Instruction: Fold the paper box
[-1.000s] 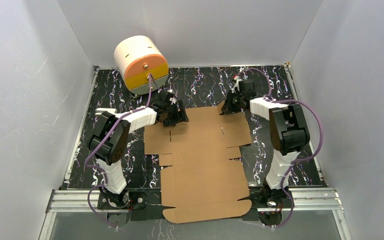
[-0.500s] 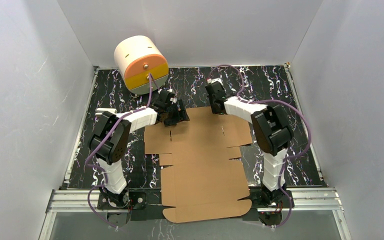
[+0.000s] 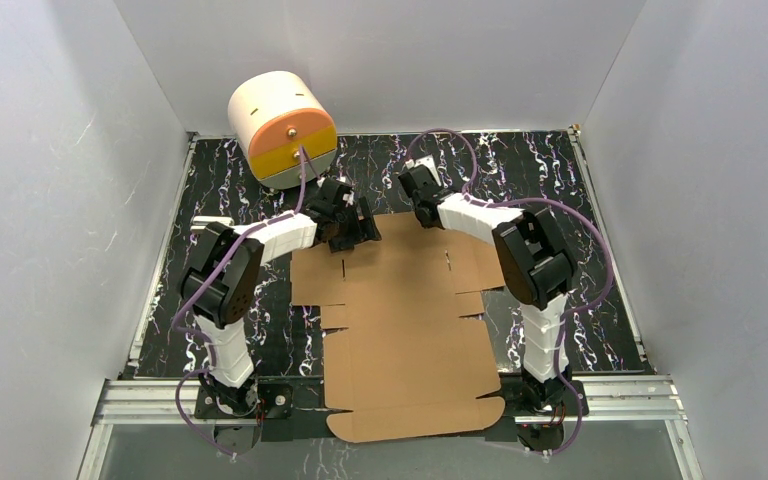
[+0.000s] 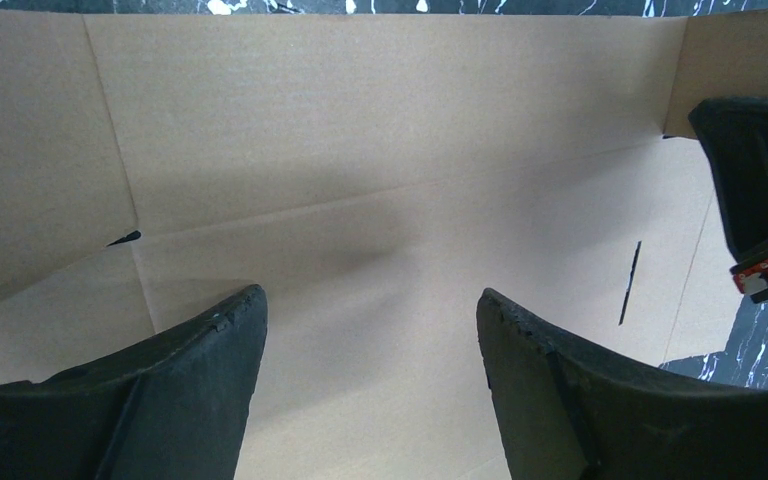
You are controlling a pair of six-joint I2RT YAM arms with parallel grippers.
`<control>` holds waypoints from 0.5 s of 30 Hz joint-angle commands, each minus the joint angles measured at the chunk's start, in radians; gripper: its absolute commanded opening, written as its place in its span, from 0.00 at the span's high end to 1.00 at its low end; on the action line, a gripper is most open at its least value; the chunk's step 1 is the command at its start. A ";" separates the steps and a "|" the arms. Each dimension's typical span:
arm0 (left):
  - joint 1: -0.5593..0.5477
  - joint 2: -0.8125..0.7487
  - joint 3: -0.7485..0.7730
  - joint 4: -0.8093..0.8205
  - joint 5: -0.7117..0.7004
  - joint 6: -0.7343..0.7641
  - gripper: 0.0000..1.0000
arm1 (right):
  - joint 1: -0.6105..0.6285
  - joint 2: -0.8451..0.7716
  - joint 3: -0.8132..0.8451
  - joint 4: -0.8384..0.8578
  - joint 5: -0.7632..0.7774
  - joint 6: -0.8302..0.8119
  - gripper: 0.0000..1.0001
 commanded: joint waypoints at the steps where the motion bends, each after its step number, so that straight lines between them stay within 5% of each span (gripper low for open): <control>1: 0.004 -0.098 0.018 -0.080 -0.039 0.016 0.24 | -0.046 0.007 0.066 0.022 0.027 0.003 0.91; 11: 0.100 -0.342 -0.148 -0.090 -0.039 -0.009 0.21 | -0.104 0.020 0.085 0.061 -0.060 0.007 0.87; 15: 0.168 -0.432 -0.206 -0.147 -0.041 0.004 0.19 | -0.109 -0.014 0.082 0.070 -0.090 -0.017 0.73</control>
